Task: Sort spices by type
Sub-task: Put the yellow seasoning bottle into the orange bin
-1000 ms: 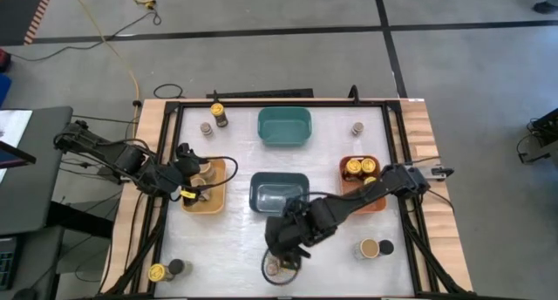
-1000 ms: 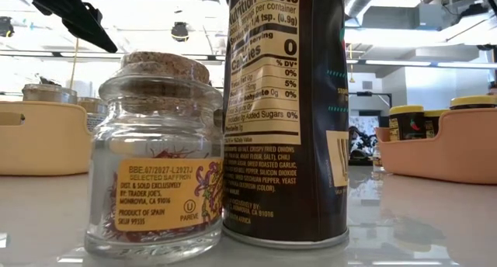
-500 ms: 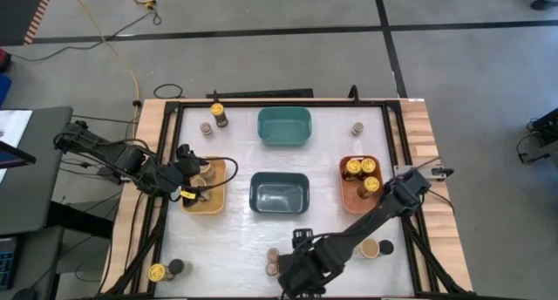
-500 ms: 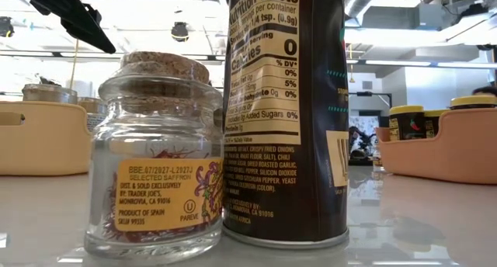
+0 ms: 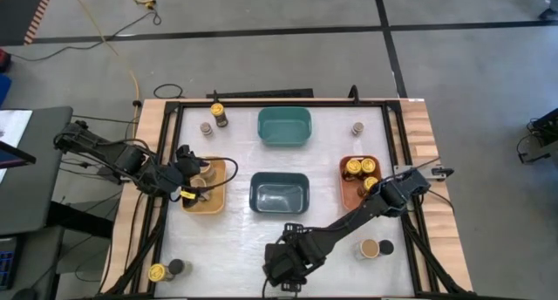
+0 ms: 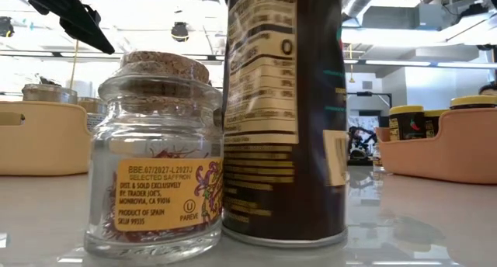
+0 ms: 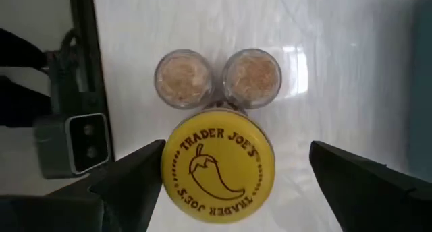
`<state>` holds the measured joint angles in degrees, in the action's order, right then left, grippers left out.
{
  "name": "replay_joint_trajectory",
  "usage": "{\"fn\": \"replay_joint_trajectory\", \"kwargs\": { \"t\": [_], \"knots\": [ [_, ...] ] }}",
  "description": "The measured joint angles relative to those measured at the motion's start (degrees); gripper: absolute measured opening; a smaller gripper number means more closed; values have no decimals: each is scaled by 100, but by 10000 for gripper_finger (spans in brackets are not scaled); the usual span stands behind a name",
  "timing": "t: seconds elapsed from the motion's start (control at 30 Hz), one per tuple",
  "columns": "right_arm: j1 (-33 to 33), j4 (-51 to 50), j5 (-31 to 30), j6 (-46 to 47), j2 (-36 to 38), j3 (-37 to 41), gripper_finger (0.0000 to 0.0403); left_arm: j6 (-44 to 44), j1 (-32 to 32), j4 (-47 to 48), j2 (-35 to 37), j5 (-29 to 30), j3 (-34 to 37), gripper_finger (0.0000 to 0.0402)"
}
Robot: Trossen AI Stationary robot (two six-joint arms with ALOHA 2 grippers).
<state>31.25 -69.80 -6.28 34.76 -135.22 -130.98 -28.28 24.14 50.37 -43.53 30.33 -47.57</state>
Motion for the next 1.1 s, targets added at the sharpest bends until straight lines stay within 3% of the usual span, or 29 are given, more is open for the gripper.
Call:
{"fn": "replay_joint_trajectory", "kwargs": {
  "t": [0.2, 0.7, 0.93, 1.1],
  "knots": [
    [10, -65, 8, -35, -7, 0, 372, -34, 0, 2, 0, -2, 0, 359],
    [4, -42, -131, 81, -7, 0, 248, -45, 0, -1, 0, -1, 0, 359],
    [4, -168, -201, 398, 15, 0, 247, -45, 0, -2, 0, 0, 0, 359],
    [8, -809, -210, 1196, 97, 2, 247, -45, 0, -4, 0, 0, 0, 359]
  ]
}}
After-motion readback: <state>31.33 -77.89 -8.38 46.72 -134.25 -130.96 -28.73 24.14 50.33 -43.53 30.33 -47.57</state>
